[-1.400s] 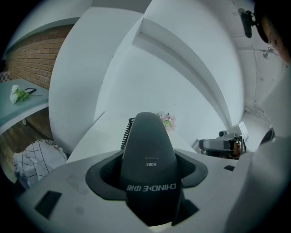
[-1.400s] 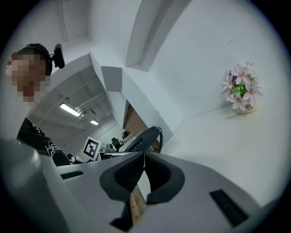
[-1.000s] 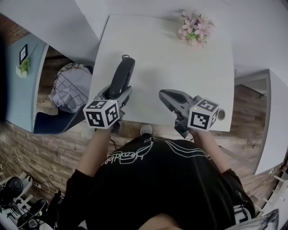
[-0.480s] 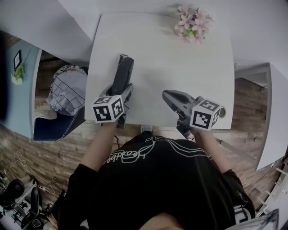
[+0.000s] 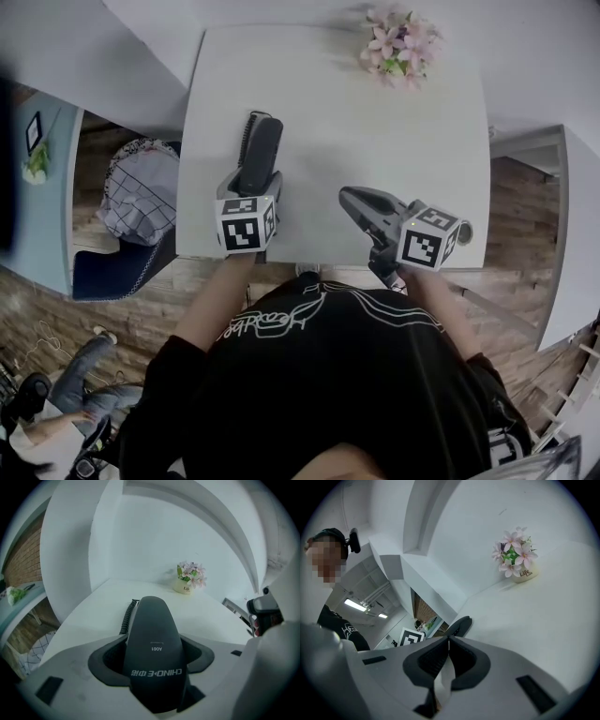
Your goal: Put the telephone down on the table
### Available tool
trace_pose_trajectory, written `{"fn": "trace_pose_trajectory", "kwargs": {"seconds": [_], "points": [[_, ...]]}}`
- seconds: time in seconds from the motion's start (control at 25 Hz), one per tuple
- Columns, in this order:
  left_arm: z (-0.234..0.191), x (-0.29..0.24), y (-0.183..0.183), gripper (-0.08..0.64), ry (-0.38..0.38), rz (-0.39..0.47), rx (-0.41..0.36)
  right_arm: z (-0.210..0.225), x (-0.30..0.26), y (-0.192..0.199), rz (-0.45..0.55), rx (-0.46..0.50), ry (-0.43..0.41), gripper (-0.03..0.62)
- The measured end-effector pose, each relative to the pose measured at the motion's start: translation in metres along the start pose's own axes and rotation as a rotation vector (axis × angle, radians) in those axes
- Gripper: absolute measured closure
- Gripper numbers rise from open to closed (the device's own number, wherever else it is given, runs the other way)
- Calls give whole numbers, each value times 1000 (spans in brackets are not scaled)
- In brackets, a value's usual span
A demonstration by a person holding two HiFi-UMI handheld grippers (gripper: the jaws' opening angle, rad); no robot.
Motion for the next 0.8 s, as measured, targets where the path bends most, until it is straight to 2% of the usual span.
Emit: {"fn": "trace_pose_trajectory", "kwargs": {"seconds": [0.4, 0.52, 0.72, 0.8], "points": [[9, -14, 11, 273, -99, -105, -150, 3, -1, 4, -11, -14, -12, 552], [10, -15, 12, 273, -129, -96, -190, 3, -1, 5, -15, -21, -22, 552], [7, -13, 8, 273, -126, -67, -161, 7, 3, 11, -31, -34, -22, 552], [3, -11, 10, 248, -128, -59, -138, 7, 7, 14, -32, -41, -20, 552]]}}
Point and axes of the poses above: the fingertips, and each gripper's own axes: x backward along the fingers, z to its right, y out of its underside, the point moved 1 cm from there along x, backward along the fingers, and after that the axes turned 8 degrees about -x, right-handed, at the moved point
